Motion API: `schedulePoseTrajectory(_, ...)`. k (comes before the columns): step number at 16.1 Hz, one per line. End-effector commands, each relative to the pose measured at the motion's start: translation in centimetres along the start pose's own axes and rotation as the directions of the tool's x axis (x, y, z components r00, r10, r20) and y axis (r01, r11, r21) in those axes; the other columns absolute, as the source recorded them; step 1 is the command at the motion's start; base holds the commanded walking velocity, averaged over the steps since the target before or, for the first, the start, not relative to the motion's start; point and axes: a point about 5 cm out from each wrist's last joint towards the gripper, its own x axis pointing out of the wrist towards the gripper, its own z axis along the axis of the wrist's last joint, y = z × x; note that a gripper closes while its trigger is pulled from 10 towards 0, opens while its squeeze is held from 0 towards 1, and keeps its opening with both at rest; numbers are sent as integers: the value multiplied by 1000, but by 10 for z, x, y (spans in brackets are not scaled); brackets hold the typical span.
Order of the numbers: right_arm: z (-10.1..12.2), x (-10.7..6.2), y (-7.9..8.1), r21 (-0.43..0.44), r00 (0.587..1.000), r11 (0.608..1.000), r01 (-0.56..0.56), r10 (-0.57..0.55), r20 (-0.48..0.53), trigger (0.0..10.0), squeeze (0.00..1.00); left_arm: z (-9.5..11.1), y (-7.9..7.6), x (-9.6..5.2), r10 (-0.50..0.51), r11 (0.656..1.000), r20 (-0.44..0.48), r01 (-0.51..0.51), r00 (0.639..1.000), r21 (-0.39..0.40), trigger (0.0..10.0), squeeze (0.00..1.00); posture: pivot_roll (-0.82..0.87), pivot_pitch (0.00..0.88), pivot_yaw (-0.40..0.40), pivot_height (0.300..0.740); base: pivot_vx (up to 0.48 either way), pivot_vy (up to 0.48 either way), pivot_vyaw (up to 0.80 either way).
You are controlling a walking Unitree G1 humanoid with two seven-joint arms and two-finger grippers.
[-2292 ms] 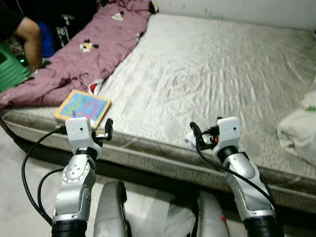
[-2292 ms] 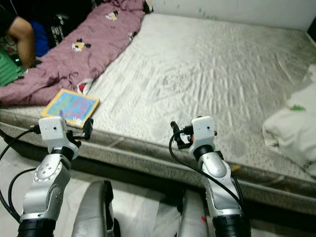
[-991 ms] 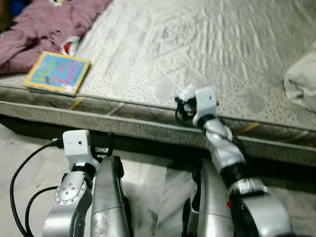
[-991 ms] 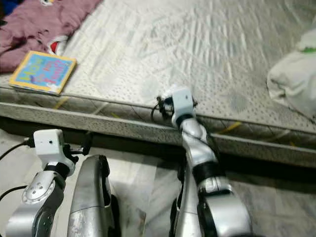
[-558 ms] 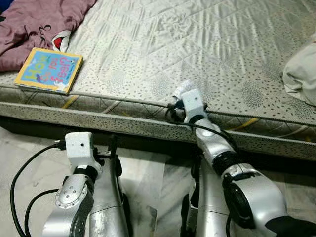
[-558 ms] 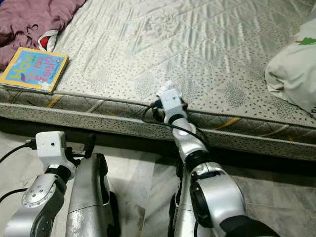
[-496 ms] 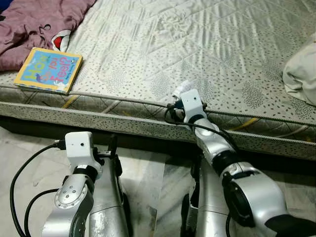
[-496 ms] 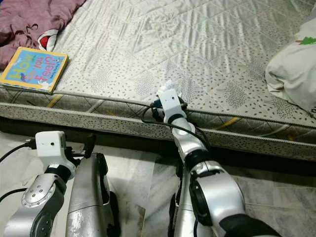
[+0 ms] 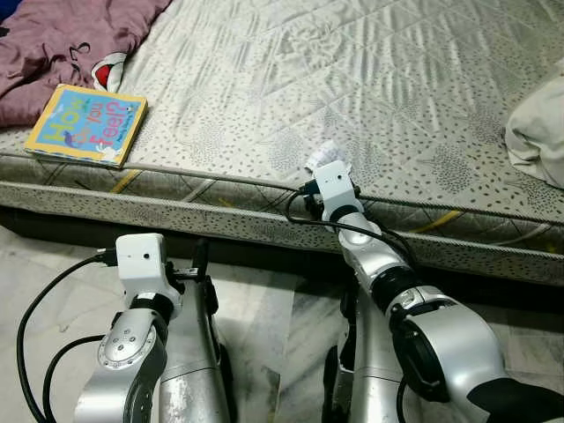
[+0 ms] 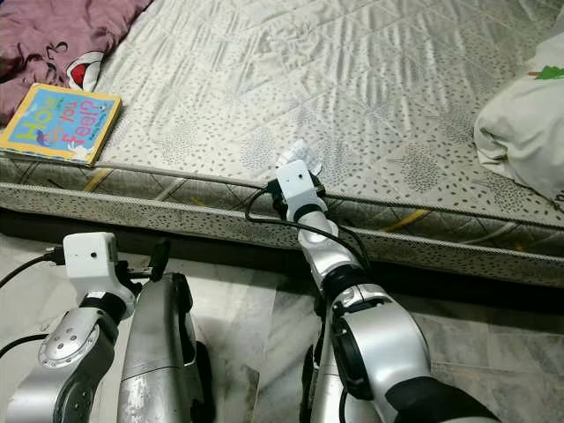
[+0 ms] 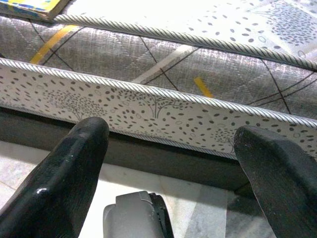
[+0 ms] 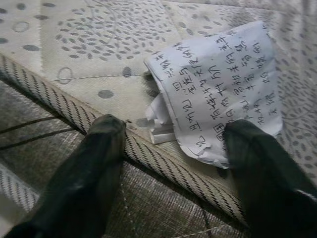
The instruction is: Clean up the room
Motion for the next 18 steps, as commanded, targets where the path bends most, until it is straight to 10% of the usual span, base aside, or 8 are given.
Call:
schedulePoseTrajectory(1,-7,-1,-1,-9,999,1000,20,-21,-45,0,0,2,4,-3,20,1000,0,-20,1000,10,10000,0,211,238,19,501,0,0,0)
schedulePoseTrajectory(18,-10,0,-20,11,977,983,181,-179,-119,0,0,7,9,9,47,999,13,-47,999,8,10000,0,218,204,20,501,0,0,0)
